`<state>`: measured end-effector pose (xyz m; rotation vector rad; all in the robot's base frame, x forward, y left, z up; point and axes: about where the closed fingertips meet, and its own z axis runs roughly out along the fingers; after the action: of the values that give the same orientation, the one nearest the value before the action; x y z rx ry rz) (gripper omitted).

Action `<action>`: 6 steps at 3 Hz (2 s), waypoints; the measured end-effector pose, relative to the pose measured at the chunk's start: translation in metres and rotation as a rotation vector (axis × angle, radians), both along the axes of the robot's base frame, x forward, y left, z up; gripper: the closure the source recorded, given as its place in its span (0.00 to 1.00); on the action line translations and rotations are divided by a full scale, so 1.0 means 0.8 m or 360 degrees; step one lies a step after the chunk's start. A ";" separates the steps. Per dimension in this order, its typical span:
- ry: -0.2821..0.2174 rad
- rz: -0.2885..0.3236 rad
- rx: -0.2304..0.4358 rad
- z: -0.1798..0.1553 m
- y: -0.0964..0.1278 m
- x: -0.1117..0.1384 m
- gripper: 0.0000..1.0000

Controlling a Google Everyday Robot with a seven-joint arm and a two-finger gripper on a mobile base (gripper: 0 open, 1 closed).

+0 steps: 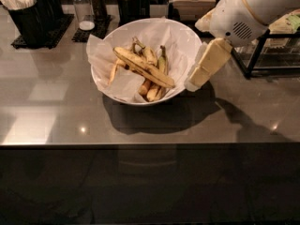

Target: Pick banana from white bowl

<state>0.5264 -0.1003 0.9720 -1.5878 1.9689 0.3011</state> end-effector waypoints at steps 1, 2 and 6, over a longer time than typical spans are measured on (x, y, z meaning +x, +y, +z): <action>0.0026 0.0007 0.0121 -0.003 0.022 0.021 0.00; 0.0029 0.0007 0.0126 -0.004 0.022 0.021 0.17; 0.0036 0.0097 0.0129 -0.023 0.064 0.051 0.39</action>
Offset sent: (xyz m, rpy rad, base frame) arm 0.0146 0.0154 -0.0023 0.0673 0.0142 0.0038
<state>0.5671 -0.0493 0.9538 -1.6007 1.9035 0.4198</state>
